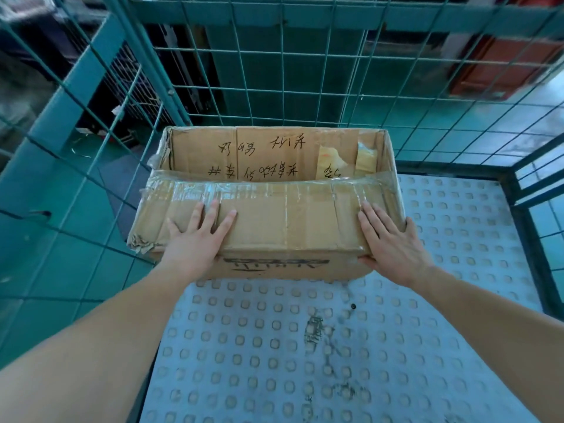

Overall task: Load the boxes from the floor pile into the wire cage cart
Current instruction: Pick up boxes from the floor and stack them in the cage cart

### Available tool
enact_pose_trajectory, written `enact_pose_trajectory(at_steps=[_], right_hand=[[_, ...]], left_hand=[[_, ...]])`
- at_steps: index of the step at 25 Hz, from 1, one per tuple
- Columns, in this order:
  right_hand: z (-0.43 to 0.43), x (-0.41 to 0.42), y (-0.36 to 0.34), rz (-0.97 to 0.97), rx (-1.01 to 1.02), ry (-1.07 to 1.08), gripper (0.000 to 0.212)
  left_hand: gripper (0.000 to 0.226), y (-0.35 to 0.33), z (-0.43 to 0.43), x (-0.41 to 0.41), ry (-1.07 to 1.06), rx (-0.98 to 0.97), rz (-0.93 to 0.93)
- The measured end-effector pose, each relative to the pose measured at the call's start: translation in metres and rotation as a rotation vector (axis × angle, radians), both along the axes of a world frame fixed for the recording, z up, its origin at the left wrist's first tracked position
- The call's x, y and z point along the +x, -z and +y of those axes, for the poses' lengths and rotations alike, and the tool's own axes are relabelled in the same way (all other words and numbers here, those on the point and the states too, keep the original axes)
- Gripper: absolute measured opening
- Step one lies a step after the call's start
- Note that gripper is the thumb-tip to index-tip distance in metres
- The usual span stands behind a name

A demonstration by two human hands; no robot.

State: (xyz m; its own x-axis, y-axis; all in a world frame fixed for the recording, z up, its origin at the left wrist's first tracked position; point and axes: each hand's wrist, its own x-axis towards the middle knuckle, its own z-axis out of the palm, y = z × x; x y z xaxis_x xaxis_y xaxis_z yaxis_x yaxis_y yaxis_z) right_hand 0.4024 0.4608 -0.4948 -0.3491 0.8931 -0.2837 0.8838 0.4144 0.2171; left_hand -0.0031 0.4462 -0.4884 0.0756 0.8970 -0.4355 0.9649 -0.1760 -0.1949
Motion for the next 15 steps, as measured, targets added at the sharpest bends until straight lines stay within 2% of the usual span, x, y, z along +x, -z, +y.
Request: enact_pose_trajectory(at_steps=[4, 8, 12, 15], right_hand=[[0.020, -0.016, 0.004, -0.016, -0.006, 0.055, 0.094], [0.046, -0.039, 0.004, 0.018, 0.000, 0.071, 0.092], [0.074, -0.042, 0.009, 0.002, 0.002, 0.052, 0.092], [0.083, -0.038, 0.009, 0.025, -0.003, 0.065, 0.100]], left_hand=[[0.107, 0.004, 0.035, -0.011, -0.011, 0.078, 0.034], [0.093, 0.003, 0.069, -0.027, -0.091, 0.092, 0.014], [0.107, 0.012, 0.087, -0.040, -0.204, 0.064, 0.009], [0.113, 0.013, 0.099, -0.044, -0.223, 0.034, -0.007]])
